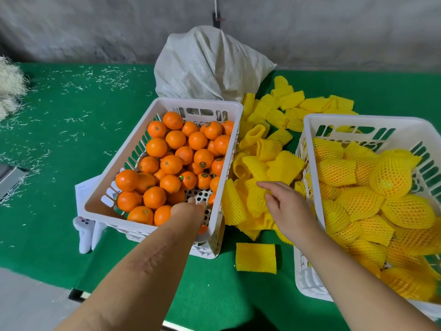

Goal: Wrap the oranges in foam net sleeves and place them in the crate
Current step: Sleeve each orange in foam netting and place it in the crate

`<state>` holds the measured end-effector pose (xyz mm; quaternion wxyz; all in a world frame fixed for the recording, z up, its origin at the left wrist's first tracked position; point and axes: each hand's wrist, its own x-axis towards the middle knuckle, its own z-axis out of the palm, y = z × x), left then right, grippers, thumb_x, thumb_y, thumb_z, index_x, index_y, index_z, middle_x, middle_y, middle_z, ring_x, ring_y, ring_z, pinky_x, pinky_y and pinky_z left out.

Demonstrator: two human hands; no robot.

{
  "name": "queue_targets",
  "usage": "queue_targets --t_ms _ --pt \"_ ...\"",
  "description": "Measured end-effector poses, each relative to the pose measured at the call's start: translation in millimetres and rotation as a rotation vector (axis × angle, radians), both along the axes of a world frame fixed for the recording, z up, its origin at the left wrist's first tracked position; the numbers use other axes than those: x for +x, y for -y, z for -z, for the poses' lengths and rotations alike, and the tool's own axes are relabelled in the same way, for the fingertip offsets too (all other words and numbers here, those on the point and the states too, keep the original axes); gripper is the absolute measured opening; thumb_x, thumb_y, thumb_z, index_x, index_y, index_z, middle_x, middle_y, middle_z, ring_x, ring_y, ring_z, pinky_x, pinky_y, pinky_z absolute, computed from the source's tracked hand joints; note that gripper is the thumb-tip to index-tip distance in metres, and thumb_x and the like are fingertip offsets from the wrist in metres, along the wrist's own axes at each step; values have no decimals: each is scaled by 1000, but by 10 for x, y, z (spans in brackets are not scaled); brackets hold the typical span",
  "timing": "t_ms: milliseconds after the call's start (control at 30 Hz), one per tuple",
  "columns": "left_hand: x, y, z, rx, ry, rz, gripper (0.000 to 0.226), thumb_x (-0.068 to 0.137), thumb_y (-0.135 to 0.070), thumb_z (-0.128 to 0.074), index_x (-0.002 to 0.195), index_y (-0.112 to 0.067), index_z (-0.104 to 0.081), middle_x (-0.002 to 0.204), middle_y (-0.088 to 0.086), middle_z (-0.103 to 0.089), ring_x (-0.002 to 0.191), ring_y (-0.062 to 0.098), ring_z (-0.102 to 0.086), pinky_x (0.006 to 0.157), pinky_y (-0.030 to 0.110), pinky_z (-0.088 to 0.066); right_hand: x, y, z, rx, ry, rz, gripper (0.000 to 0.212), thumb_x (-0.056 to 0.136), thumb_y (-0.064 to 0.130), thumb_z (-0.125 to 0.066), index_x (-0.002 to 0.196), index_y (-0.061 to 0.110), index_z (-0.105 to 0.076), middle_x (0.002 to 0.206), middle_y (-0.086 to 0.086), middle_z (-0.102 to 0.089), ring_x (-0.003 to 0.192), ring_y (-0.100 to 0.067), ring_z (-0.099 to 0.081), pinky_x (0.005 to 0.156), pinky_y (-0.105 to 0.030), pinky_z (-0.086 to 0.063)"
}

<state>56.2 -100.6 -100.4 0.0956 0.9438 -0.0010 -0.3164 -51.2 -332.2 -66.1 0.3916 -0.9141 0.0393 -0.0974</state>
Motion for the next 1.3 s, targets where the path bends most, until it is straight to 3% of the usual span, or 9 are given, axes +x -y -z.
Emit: queue_targets --t_ms 133,233,367,467,567,667,900,1100,1300 --pt "40 -66 -62 173 -60 41 63 101 -17 -62 158 -15 -34 161 13 -27 130 23 -48 90 21 -55 14 8 -11 15 20 17 26 102 17 -62 124 26 -69 120 10 -65 101 -8 -60 75 -9 -41" --pt "63 -25 -198 59 107 28 48 104 -19 -59 148 -12 -39 152 21 -28 108 29 -58 81 34 -53 17 25 -3 32 76 85 31 98 16 -66 126 30 -65 112 14 -61 99 -14 -58 73 -19 -42" --pt "114 -72 -456 -431 448 -207 67 99 -39 -70 154 -19 -37 151 18 -28 111 26 -51 88 36 -51 32 64 -24 168 138 213 45 96 22 -70 138 31 -55 97 15 -57 80 -9 -53 65 -24 -45" --pt "37 88 -768 -916 661 -332 57 91 -53 -75 141 -34 -55 141 6 -55 116 16 -58 96 36 -55 -8 55 -88 142 334 296 18 95 33 -70 112 31 -65 87 19 -54 83 -17 -51 70 -37 -47" --pt "-255 351 -891 -1328 418 -262 39 86 -62 -77 120 -45 -68 100 -4 -72 82 9 -70 69 28 -59 -54 22 -128 234 393 379 13 94 47 -56 103 43 -47 84 23 -53 73 -11 -51 60 -29 -44" --pt "-463 508 -759 -1513 -86 -246 62 82 -52 -82 136 -27 -65 107 0 -68 77 16 -64 70 29 -56 -40 17 -111 294 330 374 25 94 31 -61 104 37 -39 76 17 -51 59 -7 -50 49 -21 -36" --pt "-469 431 -686 -1486 -660 39 83 70 -48 -95 133 -8 -59 86 0 -66 67 10 -64 74 30 -63 -39 9 -65 113 143 214 34 86 23 -75 102 28 -46 80 8 -49 72 -13 -51 57 -36 -44" --pt "-532 551 -622 -1387 -188 -7 41 81 -43 -84 120 -34 -73 106 -4 -71 86 17 -71 75 30 -61 61 27 -90 407 128 276 29 95 14 -71 99 41 -62 98 16 -66 96 -1 -63 82 -31 -56" --pt "-561 644 -556 -1275 146 50 53 92 -37 -80 123 -37 -37 112 -3 -54 87 7 -64 70 28 -56 -51 -1 -144 328 235 170 12 97 24 -69 108 20 -71 103 6 -66 99 -10 -64 82 -26 -54"
